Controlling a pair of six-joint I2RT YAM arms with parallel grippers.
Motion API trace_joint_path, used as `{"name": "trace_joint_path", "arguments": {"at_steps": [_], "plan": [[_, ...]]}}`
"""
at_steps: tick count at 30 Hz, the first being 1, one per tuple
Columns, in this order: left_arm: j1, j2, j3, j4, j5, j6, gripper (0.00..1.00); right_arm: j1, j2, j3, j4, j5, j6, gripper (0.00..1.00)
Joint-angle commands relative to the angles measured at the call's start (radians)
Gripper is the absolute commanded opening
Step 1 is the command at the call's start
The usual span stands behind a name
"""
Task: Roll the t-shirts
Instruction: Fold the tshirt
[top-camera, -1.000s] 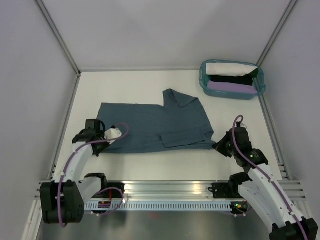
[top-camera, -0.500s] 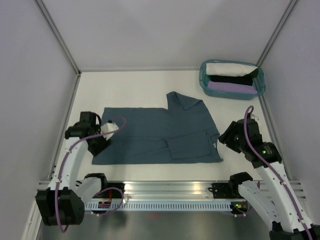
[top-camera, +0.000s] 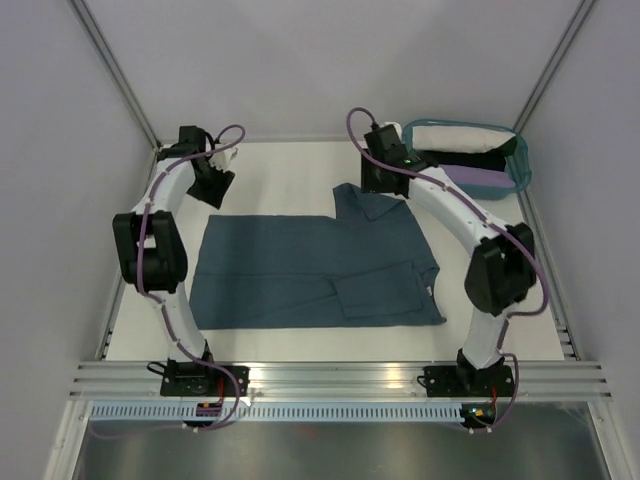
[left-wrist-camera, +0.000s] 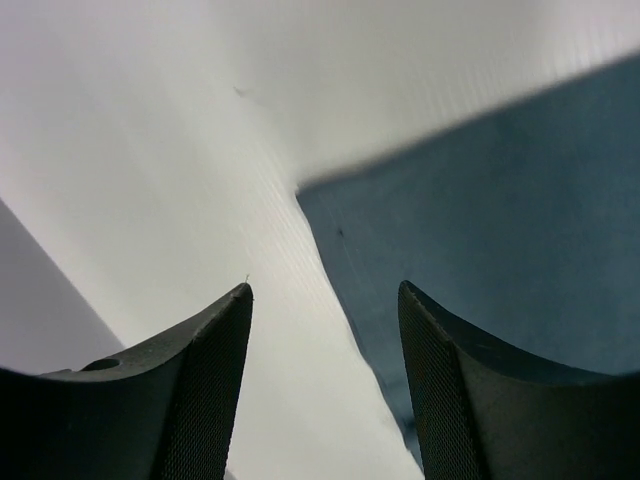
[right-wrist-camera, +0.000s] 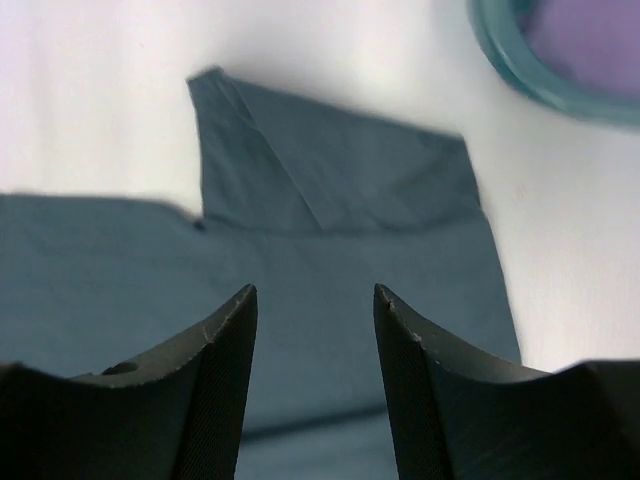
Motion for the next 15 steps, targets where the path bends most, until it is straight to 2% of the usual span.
{"name": "trace_joint_path", "arguments": {"at_steps": [1, 2, 8, 10, 15], "plan": [[0.002, 0.156, 0.18, 0.005, -0.021, -0.076, 0.66, 0.033, 0.188, 0.221, -0.005, 0.107, -0.171, 0.57], [0.002, 0.197, 0.238, 0.0, -0.022, -0.085, 0.66, 0.033, 0.275, 0.258, 0.001, 0.113, -0.188, 0.57], [0.01, 0.407, 0.367, -0.024, -0.022, -0.148, 0.68, 0.033, 0.571, 0.496, -0.001, 0.112, -0.251, 0.58], [0.017, 0.454, 0.401, -0.037, -0.006, -0.168, 0.67, 0.033, 0.621, 0.556, -0.01, 0.148, -0.26, 0.58], [0.019, 0.508, 0.411, -0.066, 0.049, -0.163, 0.66, 0.033, 0.699, 0.556, -0.001, 0.148, -0.285, 0.59]]}}
